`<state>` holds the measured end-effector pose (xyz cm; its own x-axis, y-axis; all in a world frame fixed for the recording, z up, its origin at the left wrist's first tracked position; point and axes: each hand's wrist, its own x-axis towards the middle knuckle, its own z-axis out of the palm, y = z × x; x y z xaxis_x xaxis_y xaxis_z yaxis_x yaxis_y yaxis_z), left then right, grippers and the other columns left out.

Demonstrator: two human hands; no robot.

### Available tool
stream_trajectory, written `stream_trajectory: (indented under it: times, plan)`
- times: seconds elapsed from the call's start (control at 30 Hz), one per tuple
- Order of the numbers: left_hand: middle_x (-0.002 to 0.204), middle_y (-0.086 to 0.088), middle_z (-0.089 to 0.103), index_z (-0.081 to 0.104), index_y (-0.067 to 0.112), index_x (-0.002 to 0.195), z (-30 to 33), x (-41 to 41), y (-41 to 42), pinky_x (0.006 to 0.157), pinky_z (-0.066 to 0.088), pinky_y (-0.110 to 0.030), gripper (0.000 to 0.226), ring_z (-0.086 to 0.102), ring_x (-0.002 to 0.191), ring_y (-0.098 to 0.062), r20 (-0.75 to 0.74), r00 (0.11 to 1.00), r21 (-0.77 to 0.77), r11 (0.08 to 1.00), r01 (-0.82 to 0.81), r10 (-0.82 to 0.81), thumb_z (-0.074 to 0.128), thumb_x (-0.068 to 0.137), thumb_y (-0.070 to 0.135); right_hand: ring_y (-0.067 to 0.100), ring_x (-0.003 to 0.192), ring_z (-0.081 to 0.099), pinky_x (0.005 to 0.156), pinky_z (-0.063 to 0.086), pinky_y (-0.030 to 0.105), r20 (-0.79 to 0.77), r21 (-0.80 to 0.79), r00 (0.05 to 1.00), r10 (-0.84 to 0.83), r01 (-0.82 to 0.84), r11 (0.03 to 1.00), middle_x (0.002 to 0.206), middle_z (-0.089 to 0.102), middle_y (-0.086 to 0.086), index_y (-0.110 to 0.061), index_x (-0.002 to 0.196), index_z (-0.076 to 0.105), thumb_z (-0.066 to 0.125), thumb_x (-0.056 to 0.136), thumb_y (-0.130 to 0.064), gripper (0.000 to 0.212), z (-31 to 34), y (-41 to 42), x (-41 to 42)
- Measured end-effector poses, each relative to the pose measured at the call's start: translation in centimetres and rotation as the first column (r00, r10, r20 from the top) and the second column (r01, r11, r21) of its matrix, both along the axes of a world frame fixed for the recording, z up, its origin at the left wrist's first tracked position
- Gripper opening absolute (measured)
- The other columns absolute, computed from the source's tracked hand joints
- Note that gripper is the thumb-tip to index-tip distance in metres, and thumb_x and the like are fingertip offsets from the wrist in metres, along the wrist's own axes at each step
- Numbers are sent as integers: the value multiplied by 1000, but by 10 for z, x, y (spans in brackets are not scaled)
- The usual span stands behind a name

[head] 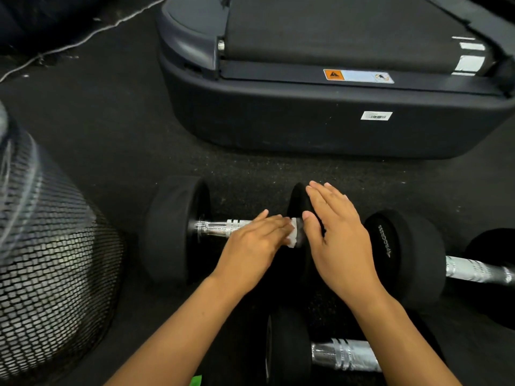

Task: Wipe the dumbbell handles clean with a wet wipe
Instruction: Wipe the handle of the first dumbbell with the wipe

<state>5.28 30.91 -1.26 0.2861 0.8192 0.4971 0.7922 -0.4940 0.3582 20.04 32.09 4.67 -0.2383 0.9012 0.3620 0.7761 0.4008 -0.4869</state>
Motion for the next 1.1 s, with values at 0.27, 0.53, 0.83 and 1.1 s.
stream_trajectory:
  times: [0.27, 0.53, 0.83, 1.1]
  plan:
    - [87, -5, 70, 70, 21, 98, 34, -3, 25, 79, 49, -41, 28, 64, 85, -25, -120, 976, -413, 885, -215, 181, 46, 95, 34, 1, 131, 21, 112, 13, 26, -7, -3, 1000, 3, -3, 1000, 141, 45, -1, -11, 134, 46, 47, 95, -20, 40, 1, 0, 1]
    - [95, -1, 70, 68, 20, 97, 32, 7, 14, 88, 48, -41, 30, 63, 94, -25, -111, 977, -360, 909, -210, 182, 40, 94, 29, 2, 131, 22, 111, 14, 27, -15, 0, 1000, 6, -6, 1000, 140, 45, 0, -11, 134, 47, 44, 94, -24, 43, 0, -2, 0]
    - [106, -4, 70, 70, 9, 104, 13, 5, -5, 99, 43, -33, 29, 65, 100, -16, -3, 994, -209, 972, -109, 111, 60, 78, 14, 14, 133, 32, 111, 17, 31, -22, 23, 1000, -8, 8, 1000, 137, 49, 4, -7, 131, 50, 42, 91, -22, 44, -1, -2, -1]
    - [124, -3, 62, 60, 11, 122, 12, -14, -14, 109, 23, -22, 35, 54, 118, -14, 15, 992, -221, 968, -123, 129, 62, 87, 10, 7, 136, 22, 114, 11, 27, -107, -109, 992, 67, -78, 991, 142, 42, -1, -14, 136, 44, 51, 94, -20, 43, 12, -3, 5]
